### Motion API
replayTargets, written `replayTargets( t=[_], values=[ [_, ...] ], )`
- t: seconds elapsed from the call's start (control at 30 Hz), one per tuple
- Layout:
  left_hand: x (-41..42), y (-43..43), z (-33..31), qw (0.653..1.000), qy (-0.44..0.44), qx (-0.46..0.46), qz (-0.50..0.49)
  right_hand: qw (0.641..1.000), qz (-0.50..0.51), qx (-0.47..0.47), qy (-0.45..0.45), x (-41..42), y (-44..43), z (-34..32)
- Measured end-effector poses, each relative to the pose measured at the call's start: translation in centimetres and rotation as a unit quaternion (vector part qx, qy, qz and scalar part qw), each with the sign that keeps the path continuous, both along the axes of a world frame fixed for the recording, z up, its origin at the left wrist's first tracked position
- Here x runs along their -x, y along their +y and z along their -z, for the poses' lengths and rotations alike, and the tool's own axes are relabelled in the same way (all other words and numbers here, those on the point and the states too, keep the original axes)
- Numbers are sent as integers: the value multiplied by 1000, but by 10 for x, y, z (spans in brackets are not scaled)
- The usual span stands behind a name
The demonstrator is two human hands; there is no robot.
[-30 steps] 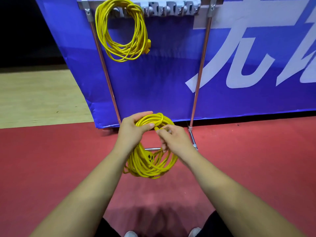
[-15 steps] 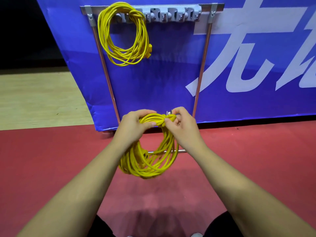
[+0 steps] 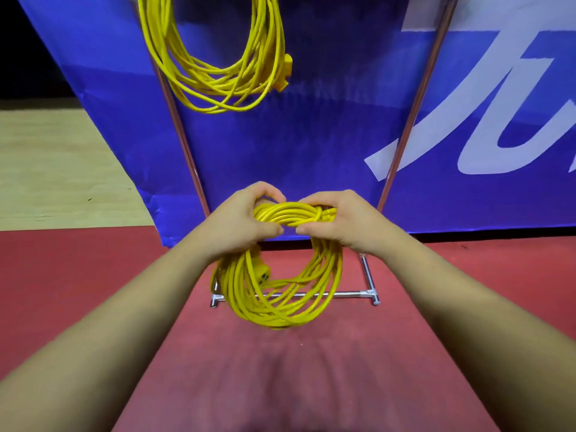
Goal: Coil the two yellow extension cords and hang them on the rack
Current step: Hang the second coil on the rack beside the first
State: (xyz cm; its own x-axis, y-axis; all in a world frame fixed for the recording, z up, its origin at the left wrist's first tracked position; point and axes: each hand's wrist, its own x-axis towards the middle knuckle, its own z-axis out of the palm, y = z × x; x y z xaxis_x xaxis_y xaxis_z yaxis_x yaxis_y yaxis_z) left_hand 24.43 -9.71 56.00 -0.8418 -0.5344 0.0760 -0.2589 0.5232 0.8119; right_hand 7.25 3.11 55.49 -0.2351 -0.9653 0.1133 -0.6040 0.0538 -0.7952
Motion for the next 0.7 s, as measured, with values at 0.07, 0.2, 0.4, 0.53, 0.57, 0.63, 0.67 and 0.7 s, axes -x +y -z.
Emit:
replayTargets(
  t=[0.07, 0.2, 0.4, 0.53, 0.57, 0.63, 0.67, 0.7],
  values=[
    [14, -22, -13, 1000, -8, 12, 7, 999, 23, 21, -26, 9, -18, -11],
    [24, -53, -73, 999, -15, 31, 21, 994, 79, 68, -45, 10, -39, -71],
    [25, -73, -200, 998, -20, 9, 51, 989, 129, 75, -12, 12, -41, -224],
    [26, -77, -276, 994, -41, -25, 97, 985, 163, 52, -10, 13, -29, -308],
    [27, -76, -293, 993, -52, -18, 107, 984, 172, 46, -14, 13, -25, -327],
    [27, -73, -321, 991, -65, -6, 120, 983, 182, 34, -11, 12, -16, -356],
    [28, -70, -332, 990, -65, -6, 124, 982, 185, 29, -7, 12, -12, -368],
    [29, -67, -337, 990, -59, -8, 124, 982, 188, 24, -2, 13, -7, -375]
  ],
)
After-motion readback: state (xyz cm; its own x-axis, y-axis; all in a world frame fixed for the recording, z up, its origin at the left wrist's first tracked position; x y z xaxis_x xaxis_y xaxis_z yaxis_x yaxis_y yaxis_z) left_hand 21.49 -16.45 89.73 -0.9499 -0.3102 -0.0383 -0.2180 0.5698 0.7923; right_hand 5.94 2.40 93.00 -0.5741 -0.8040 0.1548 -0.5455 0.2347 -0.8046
